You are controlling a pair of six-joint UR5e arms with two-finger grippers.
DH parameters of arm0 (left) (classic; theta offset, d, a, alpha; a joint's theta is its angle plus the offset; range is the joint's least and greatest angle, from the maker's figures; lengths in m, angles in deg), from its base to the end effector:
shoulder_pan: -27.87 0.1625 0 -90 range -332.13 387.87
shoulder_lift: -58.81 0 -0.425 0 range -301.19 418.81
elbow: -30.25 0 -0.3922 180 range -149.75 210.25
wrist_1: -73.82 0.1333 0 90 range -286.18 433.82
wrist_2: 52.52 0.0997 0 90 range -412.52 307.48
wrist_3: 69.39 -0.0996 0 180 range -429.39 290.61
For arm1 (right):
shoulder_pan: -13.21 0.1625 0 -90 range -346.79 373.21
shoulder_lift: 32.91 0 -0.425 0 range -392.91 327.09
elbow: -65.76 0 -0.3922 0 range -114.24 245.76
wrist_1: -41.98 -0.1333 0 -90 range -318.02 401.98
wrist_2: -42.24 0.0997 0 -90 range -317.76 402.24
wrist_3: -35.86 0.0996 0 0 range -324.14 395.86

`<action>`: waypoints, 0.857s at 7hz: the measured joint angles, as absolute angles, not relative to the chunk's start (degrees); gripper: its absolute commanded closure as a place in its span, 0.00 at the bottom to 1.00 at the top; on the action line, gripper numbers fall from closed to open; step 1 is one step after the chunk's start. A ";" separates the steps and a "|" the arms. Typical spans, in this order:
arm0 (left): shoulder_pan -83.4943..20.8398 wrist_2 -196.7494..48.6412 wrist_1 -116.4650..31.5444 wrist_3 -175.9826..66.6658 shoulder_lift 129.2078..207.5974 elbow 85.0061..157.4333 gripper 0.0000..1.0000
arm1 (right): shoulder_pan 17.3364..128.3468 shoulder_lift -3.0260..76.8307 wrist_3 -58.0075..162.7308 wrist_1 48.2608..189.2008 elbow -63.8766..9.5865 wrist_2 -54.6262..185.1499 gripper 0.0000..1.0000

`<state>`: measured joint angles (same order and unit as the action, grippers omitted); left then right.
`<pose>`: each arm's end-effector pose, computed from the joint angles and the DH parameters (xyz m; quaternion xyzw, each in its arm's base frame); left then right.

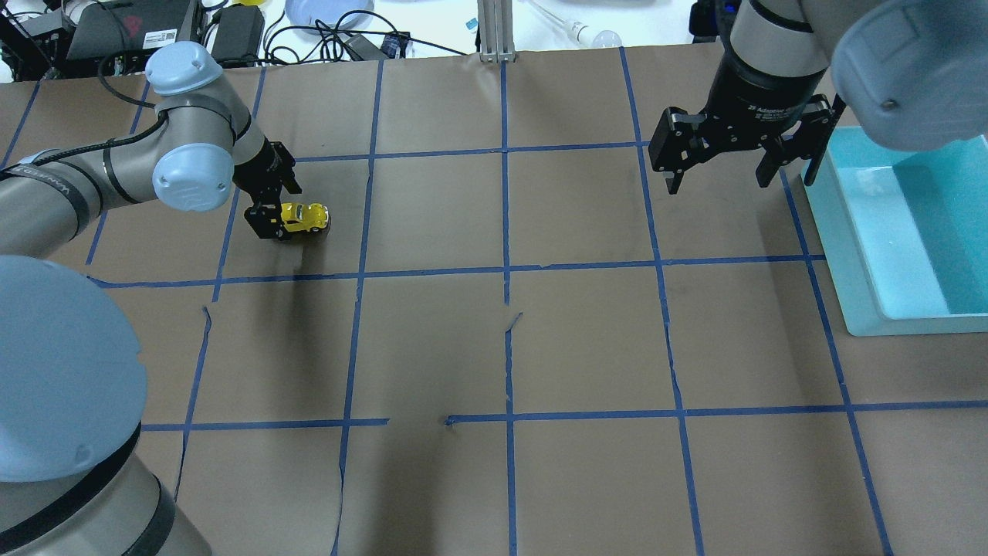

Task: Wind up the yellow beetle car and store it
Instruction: 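Lower the left gripper and grasp the yellow car, then drag the held car along the table toward the right arm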

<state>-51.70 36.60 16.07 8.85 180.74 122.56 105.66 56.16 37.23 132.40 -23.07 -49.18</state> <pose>-0.0158 -0.6589 0.1995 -0.6988 0.7150 0.0187 0.0033 0.1521 -0.4939 0.4907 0.0094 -0.9999 0.0062 0.0122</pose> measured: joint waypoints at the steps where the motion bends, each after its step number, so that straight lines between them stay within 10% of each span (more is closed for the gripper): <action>1: -51.68 36.69 16.08 9.08 181.06 122.20 0.23 | 105.62 56.11 37.25 133.17 -22.63 -49.09 0.00; 5: -51.54 36.69 16.08 10.22 181.62 121.98 1.00 | 105.89 55.87 37.20 137.28 -22.89 -49.27 0.00; 6: -51.18 36.45 16.05 10.40 181.64 121.88 1.00 | 105.92 55.55 37.05 137.45 -22.91 -49.51 0.00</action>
<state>-51.18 36.45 16.05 10.40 181.64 121.88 105.92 55.55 37.05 137.45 -22.91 -49.51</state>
